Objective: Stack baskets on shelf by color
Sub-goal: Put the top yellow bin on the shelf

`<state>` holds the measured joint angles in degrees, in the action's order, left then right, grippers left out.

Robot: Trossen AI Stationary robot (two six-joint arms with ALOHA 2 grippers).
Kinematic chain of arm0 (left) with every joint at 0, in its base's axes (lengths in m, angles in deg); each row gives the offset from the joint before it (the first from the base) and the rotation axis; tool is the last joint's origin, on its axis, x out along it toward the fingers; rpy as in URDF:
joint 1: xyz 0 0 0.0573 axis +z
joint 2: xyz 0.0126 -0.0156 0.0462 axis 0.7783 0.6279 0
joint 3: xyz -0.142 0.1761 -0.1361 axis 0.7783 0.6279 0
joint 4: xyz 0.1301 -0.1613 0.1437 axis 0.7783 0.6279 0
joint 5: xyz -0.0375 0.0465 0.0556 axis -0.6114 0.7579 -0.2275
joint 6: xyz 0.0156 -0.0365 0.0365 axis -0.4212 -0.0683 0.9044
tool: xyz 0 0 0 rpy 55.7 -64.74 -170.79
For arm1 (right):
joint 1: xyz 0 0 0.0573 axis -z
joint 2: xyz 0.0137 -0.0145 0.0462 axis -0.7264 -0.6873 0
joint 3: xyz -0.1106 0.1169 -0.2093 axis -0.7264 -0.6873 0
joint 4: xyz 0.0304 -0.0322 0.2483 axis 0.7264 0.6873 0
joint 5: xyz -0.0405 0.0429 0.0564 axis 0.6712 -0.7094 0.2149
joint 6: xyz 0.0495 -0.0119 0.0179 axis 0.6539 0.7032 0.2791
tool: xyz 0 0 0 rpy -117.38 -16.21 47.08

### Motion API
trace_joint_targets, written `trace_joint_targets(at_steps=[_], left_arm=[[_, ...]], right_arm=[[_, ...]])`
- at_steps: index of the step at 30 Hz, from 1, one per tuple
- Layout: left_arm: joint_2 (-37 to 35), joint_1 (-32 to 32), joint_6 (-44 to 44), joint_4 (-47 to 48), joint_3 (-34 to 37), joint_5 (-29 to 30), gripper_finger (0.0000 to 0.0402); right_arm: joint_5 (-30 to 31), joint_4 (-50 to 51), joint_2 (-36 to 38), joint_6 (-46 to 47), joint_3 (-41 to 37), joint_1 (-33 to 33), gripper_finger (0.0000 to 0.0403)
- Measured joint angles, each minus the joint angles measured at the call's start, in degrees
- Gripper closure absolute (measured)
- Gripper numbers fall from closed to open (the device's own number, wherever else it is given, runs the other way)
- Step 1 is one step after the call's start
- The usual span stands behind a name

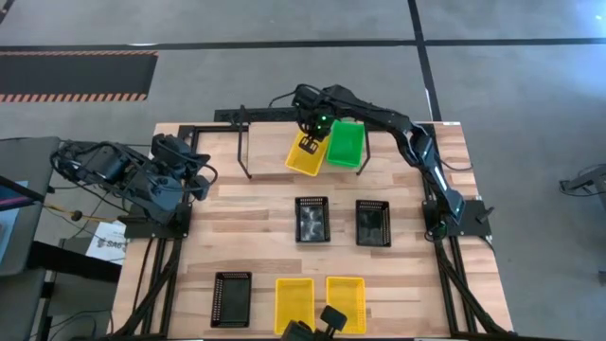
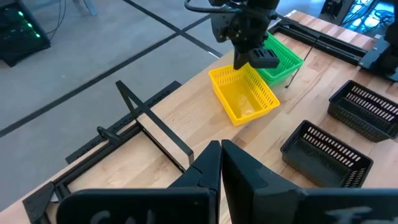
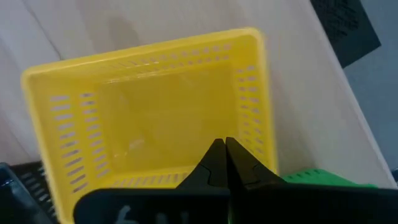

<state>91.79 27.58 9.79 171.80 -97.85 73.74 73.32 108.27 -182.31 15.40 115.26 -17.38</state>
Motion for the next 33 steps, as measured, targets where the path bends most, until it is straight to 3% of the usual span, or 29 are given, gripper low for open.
trace_joint_targets(at_steps=[33], left_arm=[[0.68, 0.0, 0.07, -0.18, 0.0, 0.31, 0.0401]], right_arm=[[-3.06, -3.71, -3.61, -1.51, -0.01, 2.64, 0.0403]])
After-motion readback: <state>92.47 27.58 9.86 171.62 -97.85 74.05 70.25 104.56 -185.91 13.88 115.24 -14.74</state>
